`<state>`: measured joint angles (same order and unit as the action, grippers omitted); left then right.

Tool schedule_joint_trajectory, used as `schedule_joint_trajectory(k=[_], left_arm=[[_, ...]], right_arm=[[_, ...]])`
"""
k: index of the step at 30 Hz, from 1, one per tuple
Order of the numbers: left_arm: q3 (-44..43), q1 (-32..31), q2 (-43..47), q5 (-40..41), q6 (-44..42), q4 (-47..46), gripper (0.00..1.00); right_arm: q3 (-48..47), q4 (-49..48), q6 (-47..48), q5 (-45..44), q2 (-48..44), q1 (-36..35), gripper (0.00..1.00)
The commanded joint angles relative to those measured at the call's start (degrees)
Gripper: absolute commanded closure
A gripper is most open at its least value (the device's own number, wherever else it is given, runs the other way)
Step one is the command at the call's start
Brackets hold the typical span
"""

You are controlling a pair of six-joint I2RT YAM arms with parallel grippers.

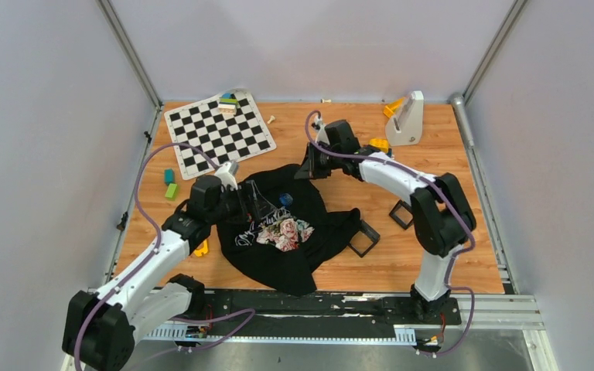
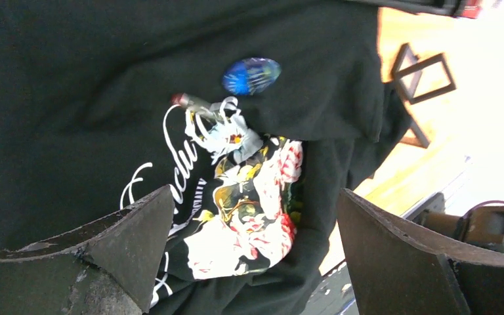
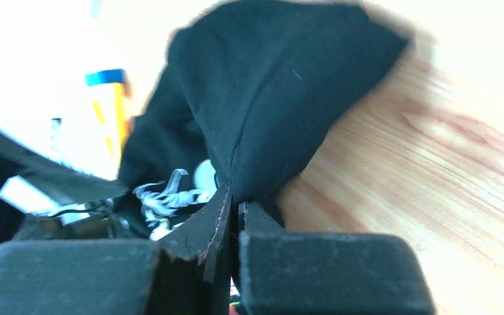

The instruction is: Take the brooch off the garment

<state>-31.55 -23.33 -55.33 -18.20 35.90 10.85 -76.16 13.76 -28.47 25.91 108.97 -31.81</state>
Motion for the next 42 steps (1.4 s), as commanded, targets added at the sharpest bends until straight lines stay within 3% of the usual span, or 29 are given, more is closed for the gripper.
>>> schedule_joint_trajectory(k=[1,5,9,11,19,26,28,33,37,42], left_arm=[[1.1,1.6,4.4,0.4,5.0,-4.0,0.0],[0.8,1.6,3.1,-5.0,5.2,-7.9,0.05],[1.2,1.6,0.7,-10.8,5.5,-13.7,0.28],[1.4,1.5,0.0,-12.3,7.0,-16.2,0.31],[-0.2,-2.7,0.8,-5.1,6.9,-14.7,0.34],[6.0,-4.7,1.7,-3.0,23.7,-26.2,0.24],[8.2,-5.6,3.8,-1.1,26.8,-29.2,0.25],[8.1,-6.4,6.4,2.8,29.1,-25.6,0.28],[11.5,-6.4,7.4,5.6,37.0,-25.6,0.44],[19.8,-7.3,8.4,10.6,46.0,-32.1,0.44]], right_arm=[[-1.3,-4.1,-0.6,2.8,-11.3,-0.3,1.0],[-2.4,-2.0,-0.9,4.3,-14.2,-0.3,1.0],[-3.4,0.2,-2.1,4.7,-15.8,-0.3,1.0],[-3.7,0.9,-2.9,5.0,-16.2,-0.3,1.0],[-5.0,5.7,-4.7,3.1,-17.6,-0.6,1.0],[-4.5,7.0,-5.0,0.6,-18.7,-2.5,1.0],[-4.6,7.1,-5.0,-0.4,-18.8,-3.2,1.0],[-4.7,7.1,-5.0,-1.6,-19.2,-4.4,1.0],[-4.2,7.0,-5.0,-3.6,-20.0,-4.8,1.0],[-3.8,6.6,-5.9,-4.4,-20.0,-4.9,1.0]])
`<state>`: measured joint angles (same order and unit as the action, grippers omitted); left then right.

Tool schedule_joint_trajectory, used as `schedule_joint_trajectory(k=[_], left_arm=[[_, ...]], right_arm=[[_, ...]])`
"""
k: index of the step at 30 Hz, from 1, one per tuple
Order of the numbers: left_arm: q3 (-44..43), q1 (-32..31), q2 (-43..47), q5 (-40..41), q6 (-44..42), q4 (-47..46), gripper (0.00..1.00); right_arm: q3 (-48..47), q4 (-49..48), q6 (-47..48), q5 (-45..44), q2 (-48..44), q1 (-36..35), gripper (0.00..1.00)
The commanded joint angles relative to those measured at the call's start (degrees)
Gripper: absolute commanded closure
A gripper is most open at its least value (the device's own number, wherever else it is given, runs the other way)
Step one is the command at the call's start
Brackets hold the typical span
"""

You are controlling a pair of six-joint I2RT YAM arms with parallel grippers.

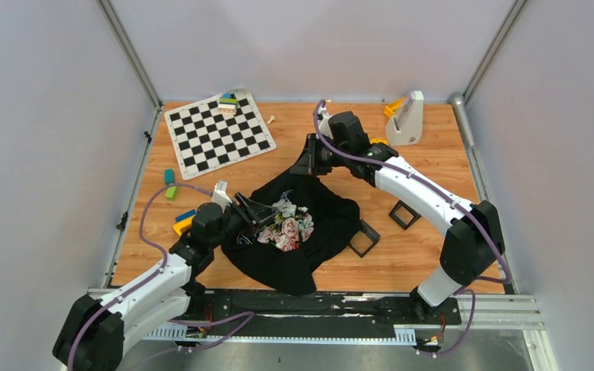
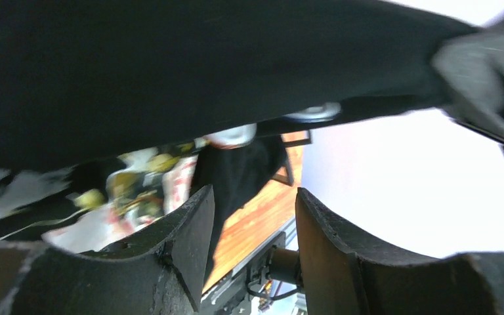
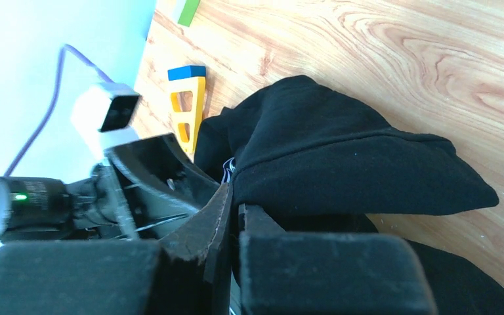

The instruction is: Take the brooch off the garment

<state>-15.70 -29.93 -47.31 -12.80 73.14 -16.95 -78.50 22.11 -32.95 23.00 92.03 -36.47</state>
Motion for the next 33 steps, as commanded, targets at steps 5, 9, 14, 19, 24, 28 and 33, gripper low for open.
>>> schedule_joint_trajectory(k=[5,9,14,19,24,28,33], left_arm=[[2.8,-0.7,-1.9,4.4,6.7,-4.1,0.43],[3.1,-0.8,-3.2,4.2,6.8,-6.1,0.42],[3.3,-0.9,-3.8,2.8,7.7,-8.7,0.37],[1.1,-4.2,-4.5,2.2,8.7,-12.1,0.36],[-2.8,-8.0,-4.7,6.8,7.2,-8.5,0.38],[-3.5,-8.3,-5.0,10.2,6.8,-7.9,0.36],[-4.3,-8.3,-7.0,14.1,7.1,-8.1,0.3]], right_arm=[[-1.3,-2.2,-1.7,-1.2,-3.2,-0.4,1.0],[-1.4,-2.2,-1.5,-1.1,-3.4,-0.8,1.0],[-1.0,-2.3,-1.7,-1.2,-3.8,-1.0,1.0],[-0.9,-2.3,-1.7,-1.4,-4.0,-1.6,1.0],[-1.0,-2.4,-1.9,-1.5,-4.5,-1.8,1.0],[-0.8,-2.4,-2.0,-1.4,-4.7,-1.9,1.0],[-0.6,-2.4,-2.4,-1.2,-5.4,-2.3,1.0]])
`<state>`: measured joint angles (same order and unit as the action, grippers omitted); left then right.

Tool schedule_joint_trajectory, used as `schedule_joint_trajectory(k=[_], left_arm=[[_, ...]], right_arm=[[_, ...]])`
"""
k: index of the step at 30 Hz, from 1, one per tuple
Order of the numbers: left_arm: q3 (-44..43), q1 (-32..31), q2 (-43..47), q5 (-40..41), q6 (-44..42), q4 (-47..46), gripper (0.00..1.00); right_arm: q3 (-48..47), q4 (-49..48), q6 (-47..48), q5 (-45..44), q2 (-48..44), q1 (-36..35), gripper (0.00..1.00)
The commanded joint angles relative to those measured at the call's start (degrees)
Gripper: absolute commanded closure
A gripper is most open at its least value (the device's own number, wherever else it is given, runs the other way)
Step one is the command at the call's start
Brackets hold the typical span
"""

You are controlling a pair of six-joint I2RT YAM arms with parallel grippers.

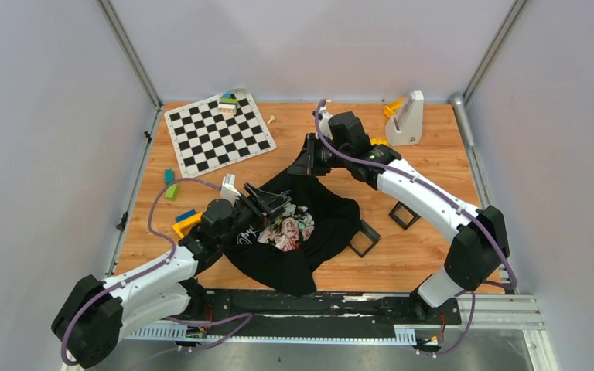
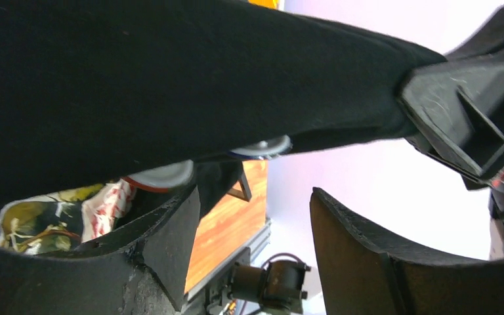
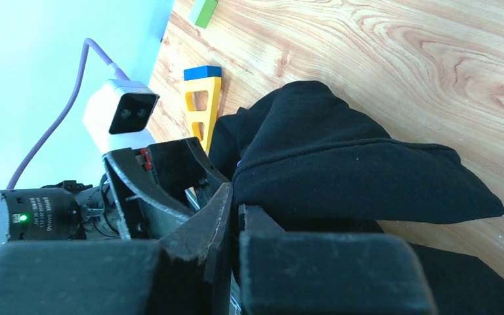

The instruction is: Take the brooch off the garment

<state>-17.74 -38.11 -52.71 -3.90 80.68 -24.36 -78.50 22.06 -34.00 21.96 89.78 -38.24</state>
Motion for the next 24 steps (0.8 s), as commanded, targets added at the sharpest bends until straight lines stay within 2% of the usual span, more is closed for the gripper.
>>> schedule_joint_trajectory(k=[1,12,18,24], left_arm=[[-2.5,-0.1,-2.0,5.8,-0.6,-0.8,0.29],[-5.8,-0.1,-5.6,8.5,-2.8,-1.7,0.29],[-7.4,0.1,-4.5,9.3,-5.0,2.6,0.32],[-9.6,0.2,-4.1,8.6,-8.6,7.3,0.53]], right_arm=[[-0.5,-2.4,-1.3,-0.1,-3.2,-0.7,1.0],[1.8,-2.4,-1.3,-0.1,-5.1,-1.7,1.0],[3.9,-2.4,-1.4,-0.7,-6.5,-2.0,1.0],[4.4,-2.5,-1.2,-1.1,-6.7,-2.0,1.0]])
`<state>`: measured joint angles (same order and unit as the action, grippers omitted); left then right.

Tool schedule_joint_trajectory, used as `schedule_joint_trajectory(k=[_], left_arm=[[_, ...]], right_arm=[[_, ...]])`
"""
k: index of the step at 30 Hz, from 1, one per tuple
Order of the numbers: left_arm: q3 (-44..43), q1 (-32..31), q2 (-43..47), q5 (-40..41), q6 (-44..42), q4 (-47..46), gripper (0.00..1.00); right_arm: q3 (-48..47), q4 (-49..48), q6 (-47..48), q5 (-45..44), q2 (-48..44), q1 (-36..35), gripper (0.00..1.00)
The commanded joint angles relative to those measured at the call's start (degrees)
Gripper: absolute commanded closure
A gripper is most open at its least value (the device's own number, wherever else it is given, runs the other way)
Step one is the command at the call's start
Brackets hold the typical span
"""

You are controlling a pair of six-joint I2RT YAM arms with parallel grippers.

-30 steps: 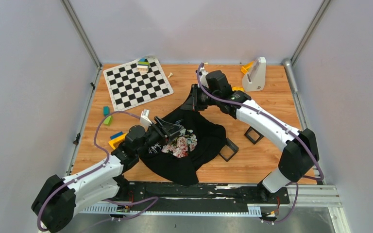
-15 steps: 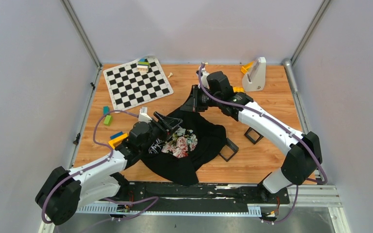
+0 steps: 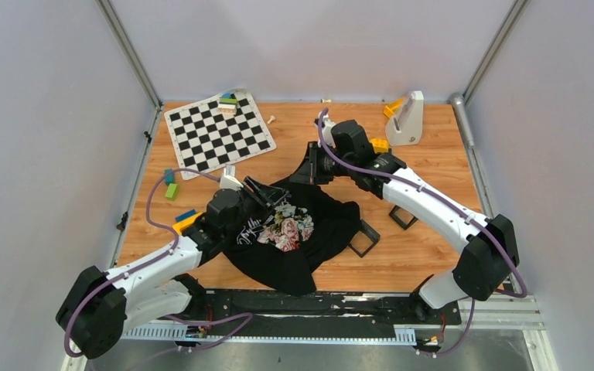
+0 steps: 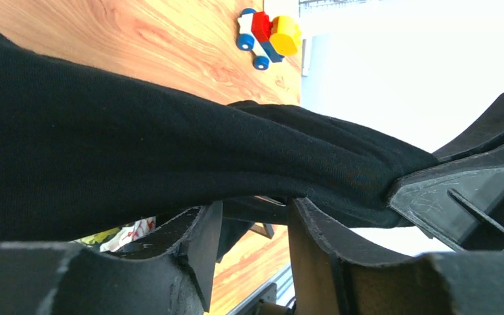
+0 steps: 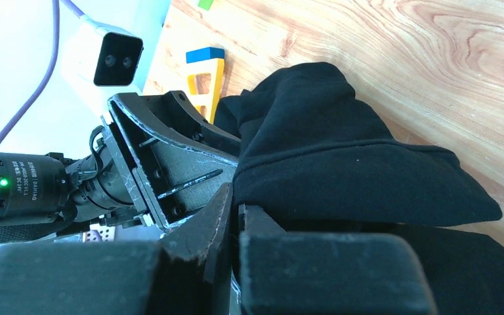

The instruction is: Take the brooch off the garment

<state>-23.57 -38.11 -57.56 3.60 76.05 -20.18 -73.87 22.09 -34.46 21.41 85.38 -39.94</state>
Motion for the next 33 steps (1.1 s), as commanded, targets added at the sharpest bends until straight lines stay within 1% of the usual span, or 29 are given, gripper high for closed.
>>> schedule_joint_trajectory(k=[1,5,6,8,9,10,11,13,16,21,22,23,24,25,26,28,33], left_arm=[[-5.0,0.2,0.6,1.0,-5.0,5.6,0.59],[-6.4,0.2,1.6,0.3,-8.1,10.5,0.7],[-6.6,0.2,1.8,0.2,-8.6,11.5,0.72],[-6.9,0.2,2.4,0.0,-10.8,13.2,0.79],[-7.1,0.2,2.7,-0.2,-11.4,13.8,0.85],[-7.5,0.2,2.8,-0.7,-12.7,14.9,0.88],[-7.8,0.2,3.0,-1.1,-13.3,15.3,0.93],[-8.4,0.2,3.2,-2.1,-15.1,16.7,1.0],[-9.6,0.2,3.8,-3.0,-18.9,19.3,1.0],[-12.3,0.3,3.7,-4.6,-26.6,25.1,1.0],[-13.5,0.3,3.4,-5.3,-28.8,26.8,1.0],[-14.0,0.3,3.2,-5.6,-29.9,27.6,1.0],[-15.0,0.2,2.8,-6.1,-32.0,29.1,1.0],[-15.5,0.3,2.5,-6.8,-32.9,30.2,1.0],[-16.4,0.3,2.1,-7.3,-34.8,30.6,1.0],[-17.7,1.0,1.5,-9.5,-37.5,31.6,1.0],[-20.7,3.7,0.3,-22.0,-43.8,31.8,1.0]], right_arm=[[-0.3,-2.5,-0.7,-0.7,-2.3,-0.3,1.0],[-0.5,-2.4,-0.1,-2.4,-2.2,-0.3,1.0],[-0.6,-2.3,0.1,-2.6,-2.1,-0.3,1.0],[-1.1,-2.2,0.3,-3.0,-1.7,-0.3,1.0],[-1.3,-2.1,0.3,-3.0,-1.6,-0.3,1.0],[-1.5,-2.1,0.3,-3.2,-1.4,-0.3,1.0],[-1.5,-2.1,0.4,-3.2,-1.3,-0.3,1.0],[-1.7,-2.0,0.4,-3.3,-1.0,-0.3,1.0],[-1.4,-1.8,0.8,-3.4,-0.9,-0.3,1.0],[0.5,-1.1,2.9,-4.3,-1.7,-0.3,0.88],[1.5,-0.9,3.3,-5.1,-2.1,-0.3,0.79],[2.4,-0.9,3.8,-5.6,-2.5,-0.3,0.63],[3.3,-1.2,4.1,-5.8,-3.0,-0.3,0.43],[4.5,-2.0,4.8,-5.3,-3.5,-0.3,0.28],[5.7,-3.1,5.2,-4.5,-3.9,-0.3,0.21],[7.9,-5.1,6.1,-3.2,-4.6,-0.3,0.17],[11.5,-7.4,7.4,-0.8,-4.1,-0.3,0.19]])
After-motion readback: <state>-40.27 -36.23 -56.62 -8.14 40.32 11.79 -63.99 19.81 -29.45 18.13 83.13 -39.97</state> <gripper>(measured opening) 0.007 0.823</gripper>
